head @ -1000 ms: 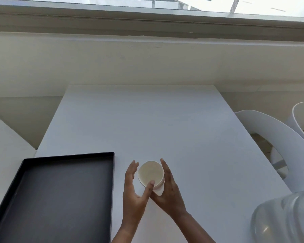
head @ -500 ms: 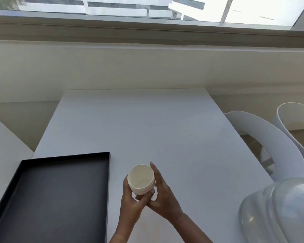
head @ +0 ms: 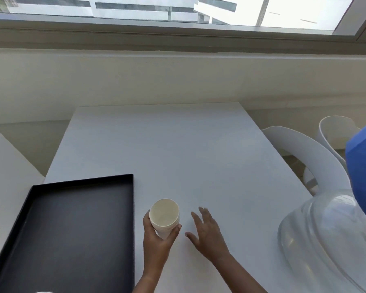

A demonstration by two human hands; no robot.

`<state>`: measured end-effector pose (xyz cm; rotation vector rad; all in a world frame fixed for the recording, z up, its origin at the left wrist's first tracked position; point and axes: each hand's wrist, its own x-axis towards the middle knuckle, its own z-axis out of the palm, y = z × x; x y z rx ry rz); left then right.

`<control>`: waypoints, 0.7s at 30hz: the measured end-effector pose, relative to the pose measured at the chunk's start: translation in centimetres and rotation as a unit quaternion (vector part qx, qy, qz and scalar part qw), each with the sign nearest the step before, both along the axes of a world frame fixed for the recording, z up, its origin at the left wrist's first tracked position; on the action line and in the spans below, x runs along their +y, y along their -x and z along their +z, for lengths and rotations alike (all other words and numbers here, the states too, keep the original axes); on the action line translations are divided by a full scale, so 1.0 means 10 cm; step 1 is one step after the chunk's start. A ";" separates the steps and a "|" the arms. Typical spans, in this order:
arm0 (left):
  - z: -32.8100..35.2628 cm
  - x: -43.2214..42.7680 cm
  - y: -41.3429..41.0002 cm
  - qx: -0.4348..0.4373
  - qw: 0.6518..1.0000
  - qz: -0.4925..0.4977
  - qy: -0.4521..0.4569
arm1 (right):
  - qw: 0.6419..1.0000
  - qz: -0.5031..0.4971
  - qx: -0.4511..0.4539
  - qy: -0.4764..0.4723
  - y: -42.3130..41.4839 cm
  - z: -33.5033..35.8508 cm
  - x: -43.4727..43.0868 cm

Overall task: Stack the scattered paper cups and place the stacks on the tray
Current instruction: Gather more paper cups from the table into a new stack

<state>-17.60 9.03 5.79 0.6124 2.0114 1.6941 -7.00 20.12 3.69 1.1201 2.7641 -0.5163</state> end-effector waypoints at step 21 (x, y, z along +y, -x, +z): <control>-0.02 -0.05 -0.21 0.055 0.995 -0.070 0.044 | 0.999 -0.010 -0.027 -0.021 -0.37 0.01 -0.18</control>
